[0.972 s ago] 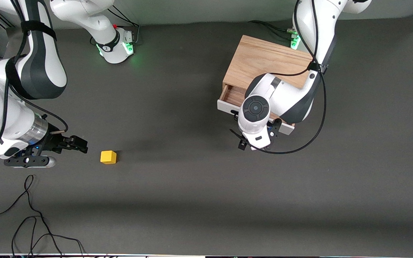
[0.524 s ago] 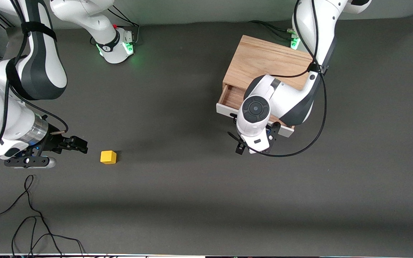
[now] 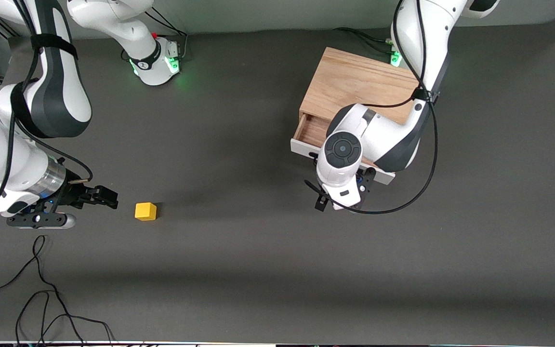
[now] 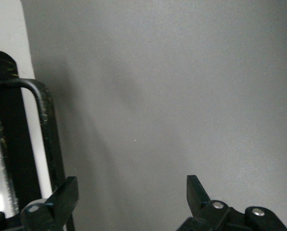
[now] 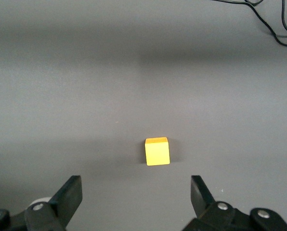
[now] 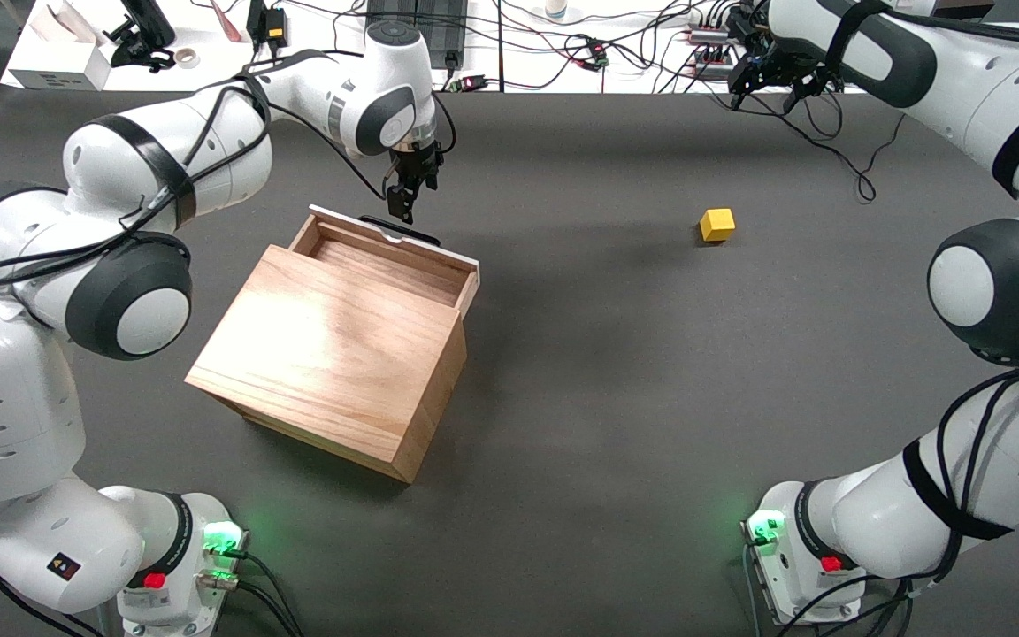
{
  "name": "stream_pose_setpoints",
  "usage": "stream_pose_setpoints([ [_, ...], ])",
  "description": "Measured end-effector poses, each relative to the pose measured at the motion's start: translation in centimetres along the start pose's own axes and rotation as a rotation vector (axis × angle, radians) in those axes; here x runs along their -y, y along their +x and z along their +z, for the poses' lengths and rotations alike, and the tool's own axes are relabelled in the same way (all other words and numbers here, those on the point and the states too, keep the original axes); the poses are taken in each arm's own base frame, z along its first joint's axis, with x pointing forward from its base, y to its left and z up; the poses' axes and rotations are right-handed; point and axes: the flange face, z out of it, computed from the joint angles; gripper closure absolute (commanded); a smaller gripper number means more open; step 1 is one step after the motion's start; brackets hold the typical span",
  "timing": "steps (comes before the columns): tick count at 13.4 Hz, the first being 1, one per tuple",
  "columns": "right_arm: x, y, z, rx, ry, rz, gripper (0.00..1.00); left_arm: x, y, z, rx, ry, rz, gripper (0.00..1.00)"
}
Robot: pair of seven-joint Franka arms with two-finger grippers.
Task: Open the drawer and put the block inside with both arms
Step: 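Pull the drawer open by its handle with the left gripper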
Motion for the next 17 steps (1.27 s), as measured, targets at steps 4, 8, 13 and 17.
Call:
stream_pose_setpoints([
  [4, -0.1, 0.0, 0.0, 0.000, 0.000, 0.001, 0.00, 0.2, 0.9, -1.6, -0.007, 0.060, -0.004, 0.00],
  [8, -0.1, 0.0, 0.0, 0.000, 0.000, 0.001, 0.00, 0.2, 1.1, -0.8, -0.008, 0.078, -0.004, 0.00],
  [13, -0.2, 0.0, 0.0, 0.000, -0.001, 0.003, 0.00, 0.8, 1.2, 2.0, -0.013, 0.128, -0.005, 0.00],
  [17, -0.2, 0.0, 0.0, 0.000, -0.001, 0.003, 0.00, 0.6, 1.1, 2.2, -0.011, 0.117, -0.005, 0.00],
])
